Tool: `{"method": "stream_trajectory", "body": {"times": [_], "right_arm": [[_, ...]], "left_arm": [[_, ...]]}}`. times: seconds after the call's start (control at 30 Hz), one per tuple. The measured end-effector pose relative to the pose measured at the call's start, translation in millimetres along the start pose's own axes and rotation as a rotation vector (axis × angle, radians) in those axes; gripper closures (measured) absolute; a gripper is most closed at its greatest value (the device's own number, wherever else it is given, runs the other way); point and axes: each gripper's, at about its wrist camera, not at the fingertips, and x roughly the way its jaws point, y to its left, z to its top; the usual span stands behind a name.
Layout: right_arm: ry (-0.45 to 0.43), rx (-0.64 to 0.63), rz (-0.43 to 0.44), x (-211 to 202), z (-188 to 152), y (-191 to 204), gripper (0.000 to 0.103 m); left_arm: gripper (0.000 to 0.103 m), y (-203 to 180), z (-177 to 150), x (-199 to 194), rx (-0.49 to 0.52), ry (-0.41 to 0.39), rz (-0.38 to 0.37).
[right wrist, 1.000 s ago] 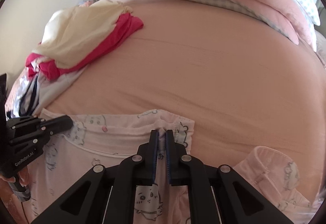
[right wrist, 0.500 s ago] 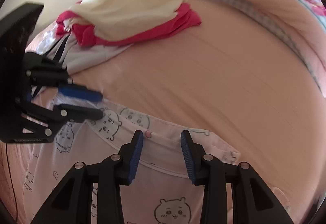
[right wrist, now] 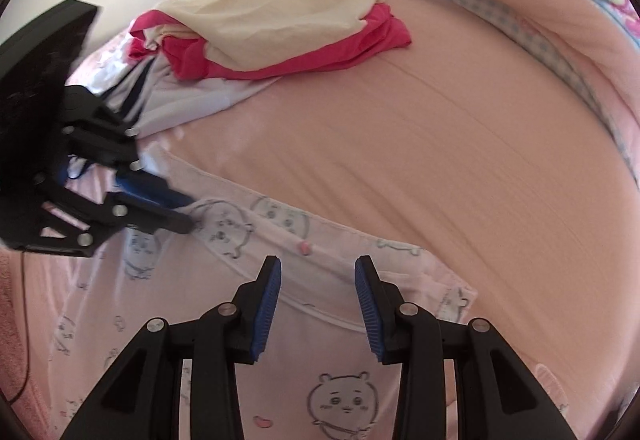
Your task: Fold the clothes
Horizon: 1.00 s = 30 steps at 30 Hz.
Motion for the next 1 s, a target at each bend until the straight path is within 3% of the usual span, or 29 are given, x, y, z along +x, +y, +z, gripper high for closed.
{"method": "stream_trajectory", "body": {"times": [0.07, 0.17, 0.27, 0.47, 0.53, 0.57, 0.6, 0.7, 0.83, 1.0], "right_arm": [[0.013, 0.002, -0.003, 5, 3, -1, 0.059], [-0.027, 0.001, -0.026, 1, 0, 1, 0.060], [-0.072, 0.007, -0.080, -1, -2, 2, 0.097], [-0.104, 0.138, -0.127, 2, 5, -19, 0.100], [-0.086, 0.196, -0.083, -1, 7, -30, 0.099], [-0.073, 0.216, -0.066, -3, 7, -35, 0.093], [-0.061, 0.209, -0.058, -6, 6, -37, 0.080], [-0.053, 0.117, -0.040, -14, -2, -31, 0.064], [-0.034, -0.010, -0.089, -7, -5, -13, 0.062], [-0.033, -0.007, -0.111, 8, 0, -14, 0.062]], "left_arm": [[0.100, 0, -2, -5, -0.019, -0.030, 0.044], [0.100, 3, -3, -16, -0.068, -0.100, 0.082], [0.100, 3, -2, -15, -0.090, -0.119, 0.117], [0.100, 15, 6, 11, -0.205, -0.083, 0.198], [0.100, 17, 5, 14, -0.230, -0.089, 0.195], [0.100, 17, 4, 12, -0.238, -0.099, 0.193], [0.099, 17, 3, 9, -0.247, -0.108, 0.187], [0.099, 18, -6, 0, -0.270, -0.118, 0.181], [0.098, 13, -6, 0, -0.257, -0.100, 0.222], [0.099, 1, -1, -3, -0.302, -0.070, 0.249]]}}
